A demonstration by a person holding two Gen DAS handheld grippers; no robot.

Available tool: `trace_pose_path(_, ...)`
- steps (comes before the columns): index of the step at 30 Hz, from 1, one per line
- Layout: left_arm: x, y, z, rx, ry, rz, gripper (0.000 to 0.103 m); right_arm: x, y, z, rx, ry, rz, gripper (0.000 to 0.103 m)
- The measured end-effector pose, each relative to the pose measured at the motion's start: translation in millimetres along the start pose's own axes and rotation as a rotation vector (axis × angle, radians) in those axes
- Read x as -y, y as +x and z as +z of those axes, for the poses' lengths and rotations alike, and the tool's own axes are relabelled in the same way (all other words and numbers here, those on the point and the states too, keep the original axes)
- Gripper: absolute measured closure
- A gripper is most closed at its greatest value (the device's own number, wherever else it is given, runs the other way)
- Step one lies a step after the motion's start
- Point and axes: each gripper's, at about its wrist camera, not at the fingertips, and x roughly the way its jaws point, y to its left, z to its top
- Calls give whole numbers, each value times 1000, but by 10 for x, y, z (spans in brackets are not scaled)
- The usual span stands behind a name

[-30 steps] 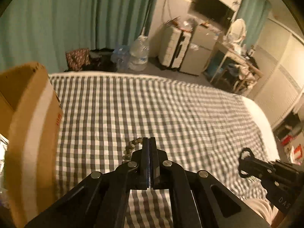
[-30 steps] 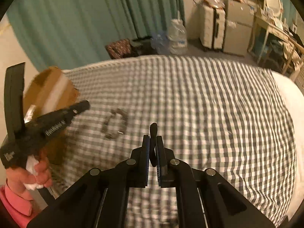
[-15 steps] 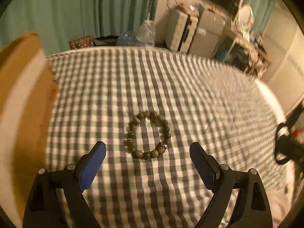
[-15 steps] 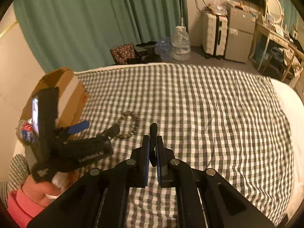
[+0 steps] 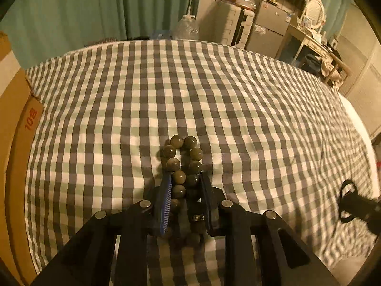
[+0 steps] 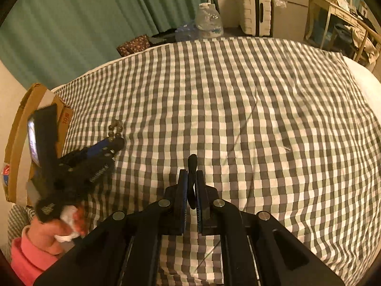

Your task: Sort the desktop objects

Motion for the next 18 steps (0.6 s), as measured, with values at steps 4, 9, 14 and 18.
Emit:
trace_pose_path(4, -91, -233, 35, 36, -18, -10, 81, -62, -63, -16, 15, -14, -6, 97)
trace_pose_path(9, -199, -748, 62, 101, -41, -68, 103, -191, -303, -33, 54, -29, -13, 97)
trace_pose_path(14, -332, -1373, 79, 182, -19, -117, 103, -502, -720, -17, 125, -67, 2, 97)
trace_pose_path(18, -397, -1584, 13, 176, -4, -133, 101, -773, -986, -57, 178, -100, 4, 97)
